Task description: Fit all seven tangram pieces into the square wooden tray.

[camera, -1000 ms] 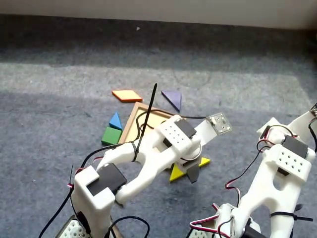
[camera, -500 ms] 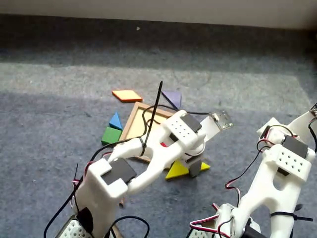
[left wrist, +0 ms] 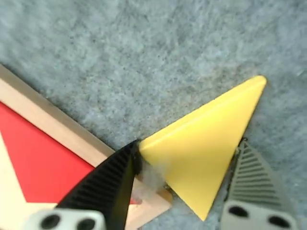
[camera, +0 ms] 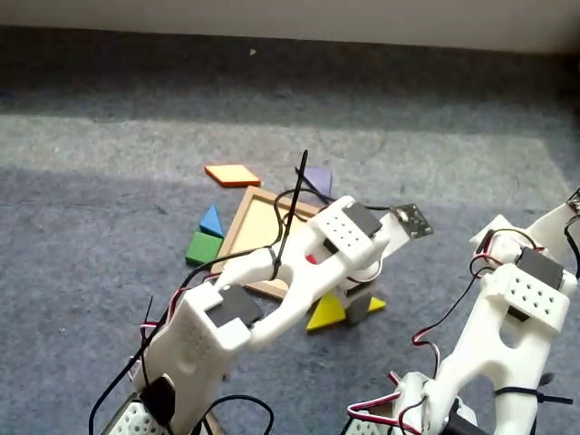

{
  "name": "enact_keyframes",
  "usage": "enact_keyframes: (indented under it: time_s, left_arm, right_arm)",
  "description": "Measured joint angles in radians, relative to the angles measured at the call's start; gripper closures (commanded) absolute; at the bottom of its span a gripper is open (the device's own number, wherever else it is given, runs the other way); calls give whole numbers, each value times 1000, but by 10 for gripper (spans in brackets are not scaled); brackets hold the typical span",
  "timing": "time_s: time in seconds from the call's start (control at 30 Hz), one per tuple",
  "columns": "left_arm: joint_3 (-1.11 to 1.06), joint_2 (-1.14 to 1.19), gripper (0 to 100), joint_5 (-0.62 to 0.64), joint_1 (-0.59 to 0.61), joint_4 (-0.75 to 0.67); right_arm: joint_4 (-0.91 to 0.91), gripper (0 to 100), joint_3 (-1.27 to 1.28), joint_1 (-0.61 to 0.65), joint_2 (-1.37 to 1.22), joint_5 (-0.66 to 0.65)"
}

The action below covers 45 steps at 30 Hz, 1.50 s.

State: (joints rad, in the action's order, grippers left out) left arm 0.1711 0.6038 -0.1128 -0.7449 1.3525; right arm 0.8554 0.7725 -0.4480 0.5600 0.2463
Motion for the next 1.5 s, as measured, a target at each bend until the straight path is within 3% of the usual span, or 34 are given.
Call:
enact_keyframes:
  time_s: [0.43, 0.63, 0.77, 0.97, 1.5]
  left_arm:
    - [-2, -40, 828, 2, -37, 15]
    - [-163, -206, 825, 0, -34, 5]
    - [-316, -281, 822, 5, -43, -101]
    - [-379, -325, 649, 0, -51, -178]
    - [-331, -269, 656, 0, -3, -247]
  right_arm:
    - [0, 991, 0, 0, 0, 0]
    - [0, 991, 0, 0, 0, 0]
    - [0, 991, 0, 0, 0, 0]
    - [0, 991, 0, 0, 0, 0]
    - [0, 950, 0, 0, 0, 0]
